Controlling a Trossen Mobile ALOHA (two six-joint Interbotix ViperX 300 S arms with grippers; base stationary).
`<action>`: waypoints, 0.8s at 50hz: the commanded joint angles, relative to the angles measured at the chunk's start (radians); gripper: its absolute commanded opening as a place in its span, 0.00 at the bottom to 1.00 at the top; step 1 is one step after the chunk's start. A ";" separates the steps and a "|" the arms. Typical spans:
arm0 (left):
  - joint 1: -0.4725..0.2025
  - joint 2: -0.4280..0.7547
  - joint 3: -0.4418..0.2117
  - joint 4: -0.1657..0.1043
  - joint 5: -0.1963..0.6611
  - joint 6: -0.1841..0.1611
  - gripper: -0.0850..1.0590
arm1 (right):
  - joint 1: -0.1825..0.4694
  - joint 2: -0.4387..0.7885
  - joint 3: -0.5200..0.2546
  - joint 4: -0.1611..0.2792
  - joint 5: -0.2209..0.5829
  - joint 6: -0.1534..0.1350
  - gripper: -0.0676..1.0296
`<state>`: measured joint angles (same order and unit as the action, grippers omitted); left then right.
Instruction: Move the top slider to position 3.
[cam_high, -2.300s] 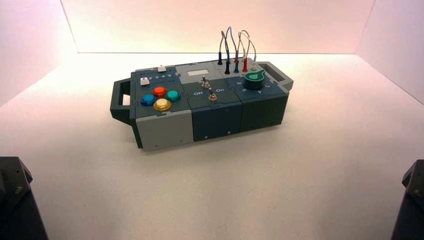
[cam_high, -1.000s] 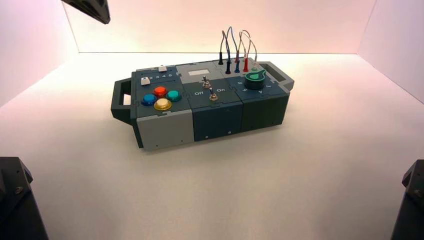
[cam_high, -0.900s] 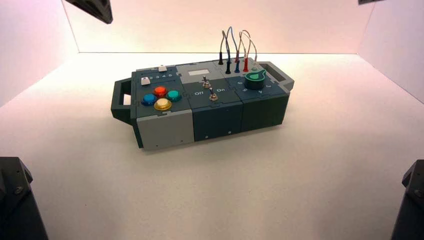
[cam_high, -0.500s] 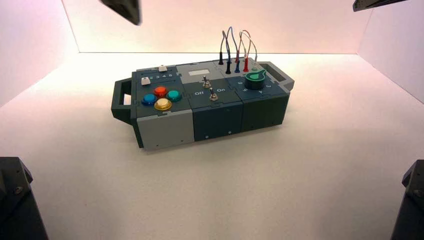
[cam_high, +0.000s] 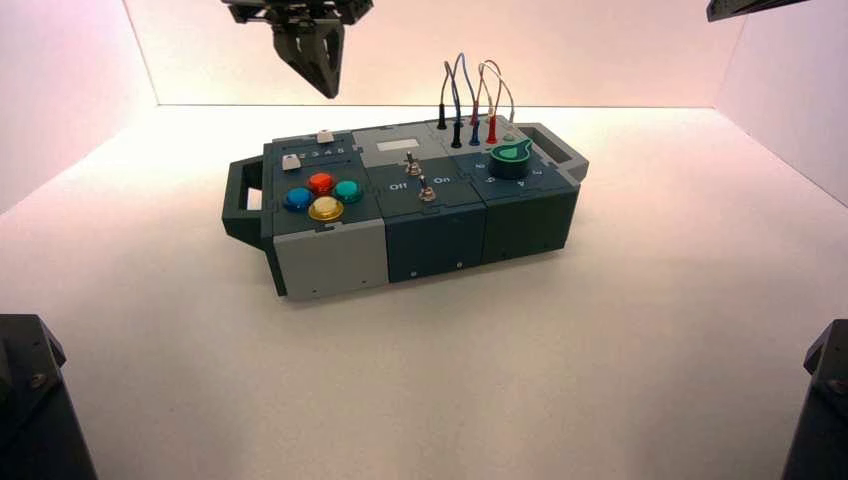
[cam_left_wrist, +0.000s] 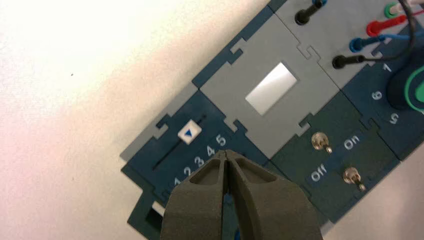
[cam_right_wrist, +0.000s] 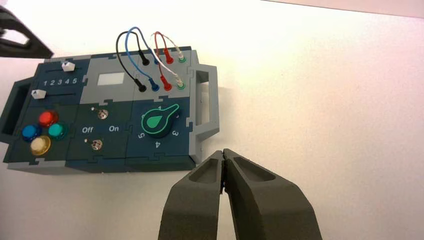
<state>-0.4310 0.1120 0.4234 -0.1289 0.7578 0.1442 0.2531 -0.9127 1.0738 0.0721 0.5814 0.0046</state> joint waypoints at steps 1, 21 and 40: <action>-0.003 0.026 -0.058 0.000 0.002 0.006 0.05 | 0.002 0.003 -0.028 0.002 -0.006 0.000 0.04; -0.003 0.127 -0.114 0.005 0.020 0.017 0.05 | 0.002 -0.006 -0.026 0.000 -0.008 0.000 0.04; 0.028 0.163 -0.123 0.021 0.025 0.023 0.05 | 0.002 -0.014 -0.023 0.000 -0.009 0.000 0.04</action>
<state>-0.4203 0.2930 0.3267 -0.1089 0.7839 0.1580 0.2531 -0.9311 1.0738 0.0721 0.5814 0.0046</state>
